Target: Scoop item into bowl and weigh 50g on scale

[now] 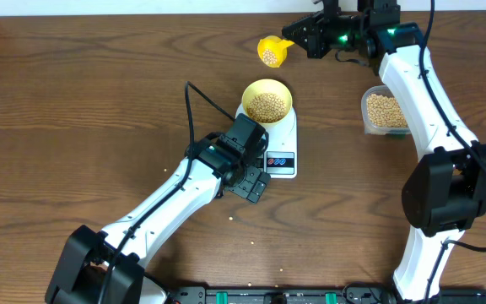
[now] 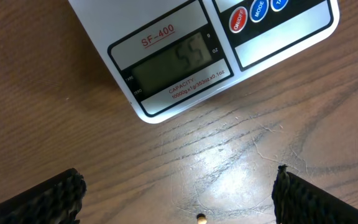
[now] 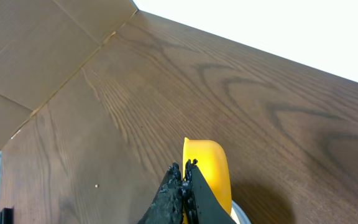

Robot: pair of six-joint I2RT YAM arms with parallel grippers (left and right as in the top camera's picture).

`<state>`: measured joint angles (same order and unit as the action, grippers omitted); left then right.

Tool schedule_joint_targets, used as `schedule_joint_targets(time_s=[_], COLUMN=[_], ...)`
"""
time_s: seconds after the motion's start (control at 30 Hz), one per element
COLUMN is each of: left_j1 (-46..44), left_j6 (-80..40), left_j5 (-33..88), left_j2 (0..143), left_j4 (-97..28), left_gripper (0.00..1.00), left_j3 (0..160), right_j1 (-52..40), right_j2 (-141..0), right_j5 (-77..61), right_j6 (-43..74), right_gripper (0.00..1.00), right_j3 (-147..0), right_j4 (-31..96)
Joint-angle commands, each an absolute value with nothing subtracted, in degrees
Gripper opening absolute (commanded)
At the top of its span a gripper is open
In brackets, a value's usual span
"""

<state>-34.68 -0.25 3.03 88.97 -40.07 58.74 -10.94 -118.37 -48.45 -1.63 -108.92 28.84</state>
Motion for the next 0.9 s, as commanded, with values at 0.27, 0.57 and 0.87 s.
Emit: schedule_joint_targets(time_s=[0.27,0.57,0.87], left_j1=[-34.7,-26.13,0.93], left_j6=[-0.62,-3.33,-10.44], left_j5=[1.72,-5.61,-2.39], left_j2=[88.84,88.84,88.88], left_j4=[-40.97,-32.88,-24.62], left_gripper=[0.98,0.98,0.98], left_j3=[59.13,65.32,71.68], right_j1=[-11.25,-11.22,-11.25], right_j2=[-118.39,-118.39,-118.39], right_j5=[-49.67,-48.47,-42.17], right_j6=[0.4,0.38,0.43], right_gripper=[0.01,0.01,0.01], right_j3=[-110.24,-110.24,-110.24], right_j4=[29.15,29.1,28.84])
